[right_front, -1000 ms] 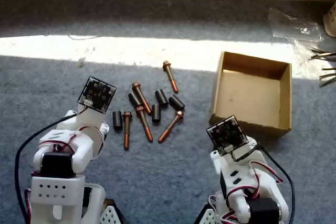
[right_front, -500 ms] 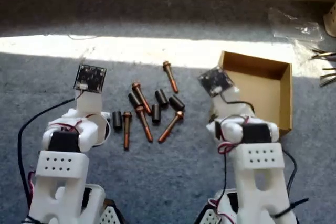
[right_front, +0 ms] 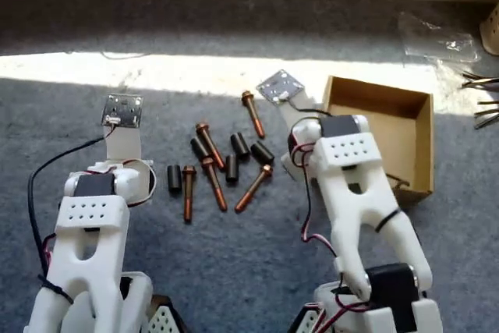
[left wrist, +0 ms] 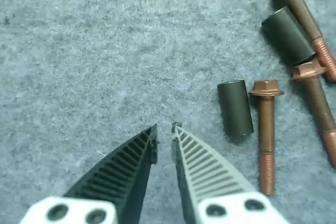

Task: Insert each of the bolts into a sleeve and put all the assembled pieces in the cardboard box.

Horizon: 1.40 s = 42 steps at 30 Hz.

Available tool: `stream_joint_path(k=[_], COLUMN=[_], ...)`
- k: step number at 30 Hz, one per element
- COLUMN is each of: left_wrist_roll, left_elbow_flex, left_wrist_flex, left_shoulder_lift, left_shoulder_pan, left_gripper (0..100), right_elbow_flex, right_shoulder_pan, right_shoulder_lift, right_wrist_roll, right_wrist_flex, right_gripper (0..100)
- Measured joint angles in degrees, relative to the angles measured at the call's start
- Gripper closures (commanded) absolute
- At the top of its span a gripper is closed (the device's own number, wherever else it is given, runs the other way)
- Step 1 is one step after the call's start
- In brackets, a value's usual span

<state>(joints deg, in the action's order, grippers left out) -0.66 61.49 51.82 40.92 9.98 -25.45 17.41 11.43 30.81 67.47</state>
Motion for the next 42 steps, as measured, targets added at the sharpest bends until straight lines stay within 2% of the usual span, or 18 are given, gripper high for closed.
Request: stream_joint_path(k=[13,20,25,42], left_wrist_roll=[0.0,0.0,0.0,0.0], left_elbow_flex=[0.0,0.0,0.0,0.0], left_wrist_flex=[-0.1,-0.1,-0.1,-0.3], left_shoulder_lift=[-0.2,-0.2,-0.2,-0.2], left_shoulder_pan=[0.6,0.6,0.6,0.6], left_gripper=[94,94,94,94], right_elbow_flex=[34.6,44.7,46.2,35.7], right_shoulder_pan=[3.8,6.3,8.5,9.1], right_shoulder_lift=[-30.6,-36.0,-36.0,-36.4], right_wrist_roll=[0.0,2.0,2.5,4.0], right_wrist_flex=[12.7,19.9,22.9,11.2], right_gripper=[83.2,83.2,83.2,83.2])
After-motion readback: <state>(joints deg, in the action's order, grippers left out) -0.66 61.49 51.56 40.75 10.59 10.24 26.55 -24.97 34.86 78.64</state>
